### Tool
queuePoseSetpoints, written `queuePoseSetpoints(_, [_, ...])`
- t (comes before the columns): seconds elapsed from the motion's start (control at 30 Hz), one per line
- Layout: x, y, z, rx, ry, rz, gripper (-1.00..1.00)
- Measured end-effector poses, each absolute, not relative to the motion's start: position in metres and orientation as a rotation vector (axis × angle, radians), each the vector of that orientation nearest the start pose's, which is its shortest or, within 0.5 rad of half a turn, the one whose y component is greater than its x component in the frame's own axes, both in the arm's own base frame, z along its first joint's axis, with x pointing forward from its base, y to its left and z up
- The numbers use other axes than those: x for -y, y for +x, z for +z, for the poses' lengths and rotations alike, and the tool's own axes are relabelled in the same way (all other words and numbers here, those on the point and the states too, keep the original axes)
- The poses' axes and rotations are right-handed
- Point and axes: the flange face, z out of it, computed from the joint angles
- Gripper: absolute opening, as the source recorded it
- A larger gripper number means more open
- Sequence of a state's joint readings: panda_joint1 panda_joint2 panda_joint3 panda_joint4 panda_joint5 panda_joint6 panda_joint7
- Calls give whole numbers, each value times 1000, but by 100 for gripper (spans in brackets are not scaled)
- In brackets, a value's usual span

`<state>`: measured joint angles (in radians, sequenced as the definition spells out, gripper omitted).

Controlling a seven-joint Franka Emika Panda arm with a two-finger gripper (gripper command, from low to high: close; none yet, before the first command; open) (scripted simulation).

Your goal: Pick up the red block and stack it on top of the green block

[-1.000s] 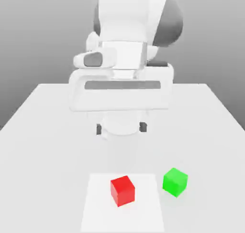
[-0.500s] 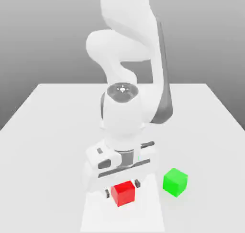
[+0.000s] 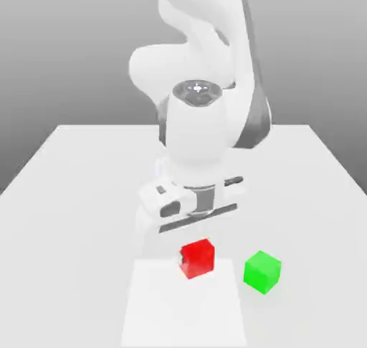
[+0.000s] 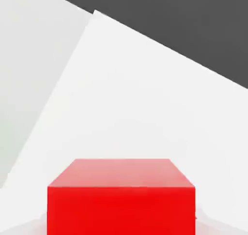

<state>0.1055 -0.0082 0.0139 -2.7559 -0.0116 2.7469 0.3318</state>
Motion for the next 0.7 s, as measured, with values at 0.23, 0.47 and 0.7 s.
queuePoseSetpoints(0.23, [-112, 368, 236, 70, -3146, -1, -100])
queuePoseSetpoints(0.47, [-153, 349, 225, 327, -3125, 2, -100])
queuePoseSetpoints(0.7, [-153, 348, 186, 330, -3125, 1, 100])
